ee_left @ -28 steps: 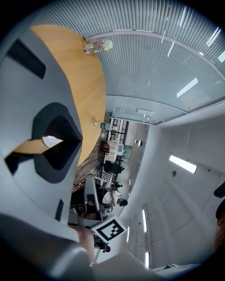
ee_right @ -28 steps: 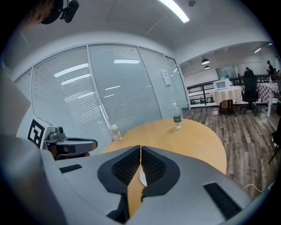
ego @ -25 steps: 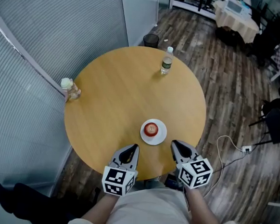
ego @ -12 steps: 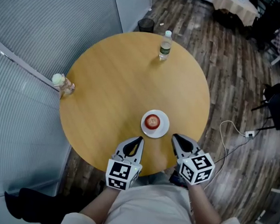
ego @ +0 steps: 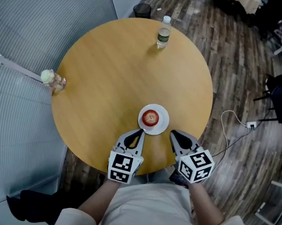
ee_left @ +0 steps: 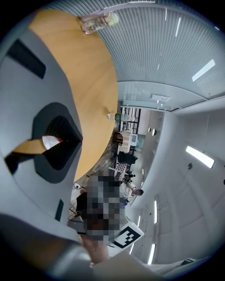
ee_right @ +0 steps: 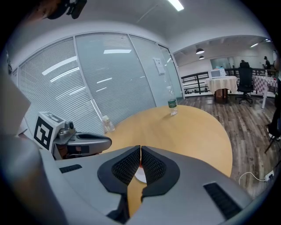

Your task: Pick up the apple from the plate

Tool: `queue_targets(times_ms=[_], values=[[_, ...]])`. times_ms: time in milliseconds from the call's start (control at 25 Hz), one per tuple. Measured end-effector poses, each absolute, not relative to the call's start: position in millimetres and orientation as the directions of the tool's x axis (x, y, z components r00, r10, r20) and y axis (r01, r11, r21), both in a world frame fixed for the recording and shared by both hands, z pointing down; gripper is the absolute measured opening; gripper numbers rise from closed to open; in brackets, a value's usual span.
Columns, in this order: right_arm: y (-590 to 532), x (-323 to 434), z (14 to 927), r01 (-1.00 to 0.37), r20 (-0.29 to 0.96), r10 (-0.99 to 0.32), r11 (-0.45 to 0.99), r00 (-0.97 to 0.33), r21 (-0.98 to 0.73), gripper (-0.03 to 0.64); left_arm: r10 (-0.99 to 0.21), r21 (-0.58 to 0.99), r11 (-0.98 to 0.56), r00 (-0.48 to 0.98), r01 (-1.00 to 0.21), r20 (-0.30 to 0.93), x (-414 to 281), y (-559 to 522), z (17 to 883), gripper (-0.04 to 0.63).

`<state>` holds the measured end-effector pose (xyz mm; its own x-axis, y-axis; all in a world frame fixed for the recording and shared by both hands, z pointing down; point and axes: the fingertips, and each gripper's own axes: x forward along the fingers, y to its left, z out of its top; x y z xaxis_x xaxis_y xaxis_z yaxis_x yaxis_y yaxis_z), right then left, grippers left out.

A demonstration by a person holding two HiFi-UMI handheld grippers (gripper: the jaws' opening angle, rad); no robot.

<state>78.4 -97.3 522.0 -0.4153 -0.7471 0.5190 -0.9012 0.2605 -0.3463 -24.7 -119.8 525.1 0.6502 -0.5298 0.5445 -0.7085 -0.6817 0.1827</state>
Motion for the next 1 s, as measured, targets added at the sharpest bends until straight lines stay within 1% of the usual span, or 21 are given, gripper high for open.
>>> queue_targets(times_ms=[320, 640, 720, 800, 1000], values=[[-104, 77, 539, -0.899, 0.547, -0.724, 0.247, -0.42, -0.363, 0.032, -0.489, 0.195, -0.699, 0.659, -0.687, 0.571, -13, -135, 550, 0.005], [-112, 83, 552, -0.895, 0.565, -0.709, 0.231, -0.423, -0.381, 0.032, -0.464, 0.187, -0.699, 0.637, -0.69, 0.615, -3, -148, 584, 0.143], [-112, 83, 554, -0.894, 0.569, -0.703, 0.23, -0.426, -0.384, 0.032, -0.449, 0.189, -0.701, 0.632, -0.687, 0.632, 0, -150, 594, 0.204], [-112, 84, 556, -0.893, 0.574, -0.698, 0.228, -0.427, -0.388, 0.032, -0.437, 0.18, -0.705, 0.62, -0.686, 0.651, 2, -151, 604, 0.25], [-111, 86, 564, -0.894, 0.588, -0.688, 0.217, -0.425, -0.393, 0.032, -0.403, 0.173, -0.713, 0.598, -0.68, 0.693, 5, -153, 628, 0.333]])
